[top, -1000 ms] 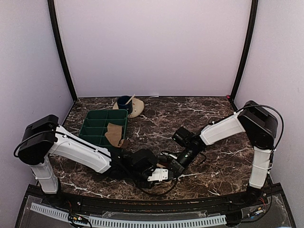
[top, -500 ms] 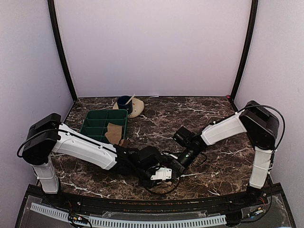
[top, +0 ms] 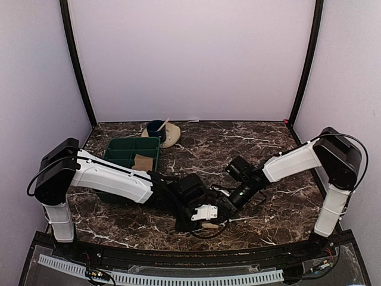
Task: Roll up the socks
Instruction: Roll the sock at the center of the board.
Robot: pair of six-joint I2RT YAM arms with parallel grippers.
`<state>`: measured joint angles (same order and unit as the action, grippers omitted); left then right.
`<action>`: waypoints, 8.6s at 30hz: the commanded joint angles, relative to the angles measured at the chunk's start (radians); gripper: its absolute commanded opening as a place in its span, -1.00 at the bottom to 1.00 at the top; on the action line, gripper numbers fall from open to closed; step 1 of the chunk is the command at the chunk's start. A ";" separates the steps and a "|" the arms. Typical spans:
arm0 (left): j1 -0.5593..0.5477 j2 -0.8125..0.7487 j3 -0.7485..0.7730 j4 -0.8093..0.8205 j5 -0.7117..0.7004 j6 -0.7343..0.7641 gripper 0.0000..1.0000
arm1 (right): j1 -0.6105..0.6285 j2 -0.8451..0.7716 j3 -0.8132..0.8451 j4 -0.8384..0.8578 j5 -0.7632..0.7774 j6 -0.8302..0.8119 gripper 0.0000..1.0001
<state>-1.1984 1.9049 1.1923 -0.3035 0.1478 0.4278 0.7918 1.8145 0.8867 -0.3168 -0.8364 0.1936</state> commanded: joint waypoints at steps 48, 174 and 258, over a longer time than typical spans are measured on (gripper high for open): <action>0.280 0.274 0.343 -0.488 0.568 -0.088 -1.00 | 0.457 -0.585 -0.337 0.315 1.092 -0.035 -0.30; 0.422 0.020 0.119 -0.158 0.500 -0.327 -0.14 | 0.355 -0.016 -0.036 0.140 0.701 -0.212 -0.95; 0.080 -0.181 -0.275 0.246 0.018 -0.059 -0.43 | 0.100 0.130 0.070 -0.007 0.158 -0.130 -0.99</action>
<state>-1.1084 1.7222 0.9245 -0.0574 0.1627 0.3504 0.8944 1.8893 0.9760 -0.2012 -0.7414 0.0807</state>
